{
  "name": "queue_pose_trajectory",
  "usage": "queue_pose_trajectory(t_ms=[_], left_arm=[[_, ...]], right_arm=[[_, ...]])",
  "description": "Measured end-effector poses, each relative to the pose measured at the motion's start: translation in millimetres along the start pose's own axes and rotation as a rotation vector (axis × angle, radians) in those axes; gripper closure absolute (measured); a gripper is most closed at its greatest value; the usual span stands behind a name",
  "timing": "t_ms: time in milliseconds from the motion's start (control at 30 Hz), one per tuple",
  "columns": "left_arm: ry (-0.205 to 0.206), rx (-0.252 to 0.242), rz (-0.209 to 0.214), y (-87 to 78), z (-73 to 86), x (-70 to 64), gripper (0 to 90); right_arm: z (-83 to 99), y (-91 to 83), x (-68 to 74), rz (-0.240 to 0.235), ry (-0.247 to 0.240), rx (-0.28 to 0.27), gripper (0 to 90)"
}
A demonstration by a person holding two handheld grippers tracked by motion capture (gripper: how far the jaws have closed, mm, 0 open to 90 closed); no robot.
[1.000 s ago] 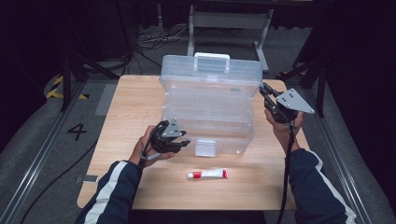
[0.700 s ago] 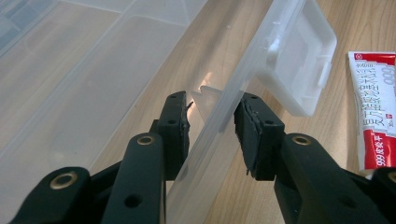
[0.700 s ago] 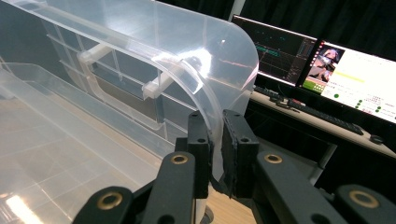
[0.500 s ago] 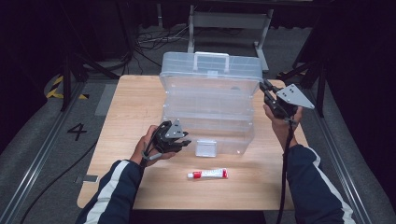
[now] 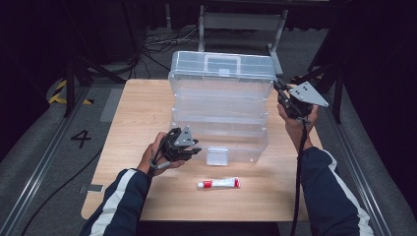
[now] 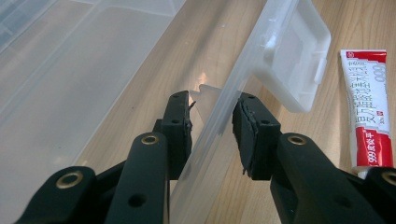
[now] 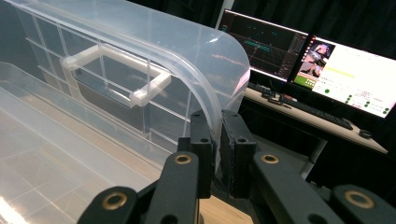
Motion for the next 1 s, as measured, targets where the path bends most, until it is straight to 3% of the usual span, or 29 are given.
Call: queue_pose_trajectory(t_ms=[1000], left_arm=[[-0.013, -0.025, 0.027, 0.4, 1.8, 1.0, 67.6]], right_arm=[[-8.8, 21.5, -7.5, -0.003, 0.019, 0.089, 84.7]])
Point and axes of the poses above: each handheld gripper's, and its own axes: y roughly forward along the jaws, z roughly out of its underside, x roughly to its left, the point moved 5 cm from there along y, roughly forward along the jaws, and after that the axes turned 11 degrees about z, right-handed, at the moved point
